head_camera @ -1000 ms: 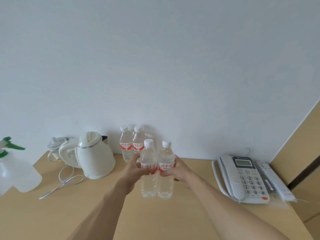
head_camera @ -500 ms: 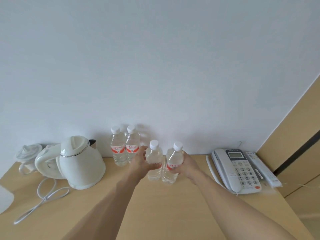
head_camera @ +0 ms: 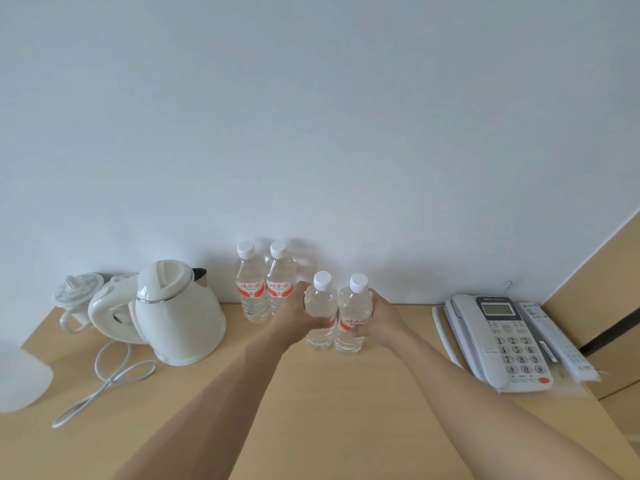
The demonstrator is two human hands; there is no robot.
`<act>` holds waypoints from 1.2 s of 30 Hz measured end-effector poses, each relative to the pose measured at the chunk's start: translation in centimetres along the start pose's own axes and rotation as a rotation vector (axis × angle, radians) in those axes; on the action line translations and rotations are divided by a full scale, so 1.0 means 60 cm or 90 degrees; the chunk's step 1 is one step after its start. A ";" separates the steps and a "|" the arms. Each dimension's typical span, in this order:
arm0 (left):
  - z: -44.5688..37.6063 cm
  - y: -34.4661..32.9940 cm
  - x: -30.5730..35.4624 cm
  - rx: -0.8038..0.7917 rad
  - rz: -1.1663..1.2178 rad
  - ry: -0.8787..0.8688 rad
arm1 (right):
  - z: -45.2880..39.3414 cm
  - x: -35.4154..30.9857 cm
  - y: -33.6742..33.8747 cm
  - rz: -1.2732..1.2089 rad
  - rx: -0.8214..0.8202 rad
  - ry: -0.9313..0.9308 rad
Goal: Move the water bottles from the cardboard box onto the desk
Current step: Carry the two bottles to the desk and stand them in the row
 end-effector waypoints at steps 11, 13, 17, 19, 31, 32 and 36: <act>-0.014 0.031 0.090 0.038 -0.508 -0.240 | 0.035 -0.017 0.031 0.025 0.089 0.138; -0.025 0.026 0.096 0.011 -0.561 -0.246 | 0.037 -0.016 0.031 0.035 0.098 0.149; -0.048 0.027 0.099 -0.006 -0.607 -0.242 | 0.039 -0.018 0.030 0.042 0.109 0.160; -0.061 0.033 0.101 0.008 -0.631 -0.227 | 0.040 -0.018 0.030 0.042 0.112 0.158; -0.132 0.064 0.104 0.050 -0.795 -0.217 | 0.052 -0.021 0.029 0.041 0.129 0.143; -0.134 0.064 0.103 0.050 -0.793 -0.216 | 0.053 -0.021 0.028 0.039 0.129 0.141; -0.137 0.065 0.103 0.039 -0.809 -0.222 | 0.055 -0.027 0.024 0.067 0.141 0.139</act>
Point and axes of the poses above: each hand's wrist, its own z-axis away from the middle knuckle, its own y-axis out of the back of the hand, x = y × z, the point moved 1 cm from there along -z, towards the middle knuckle, and after that the axes turned 13 degrees about -y, right-handed, at the moved point
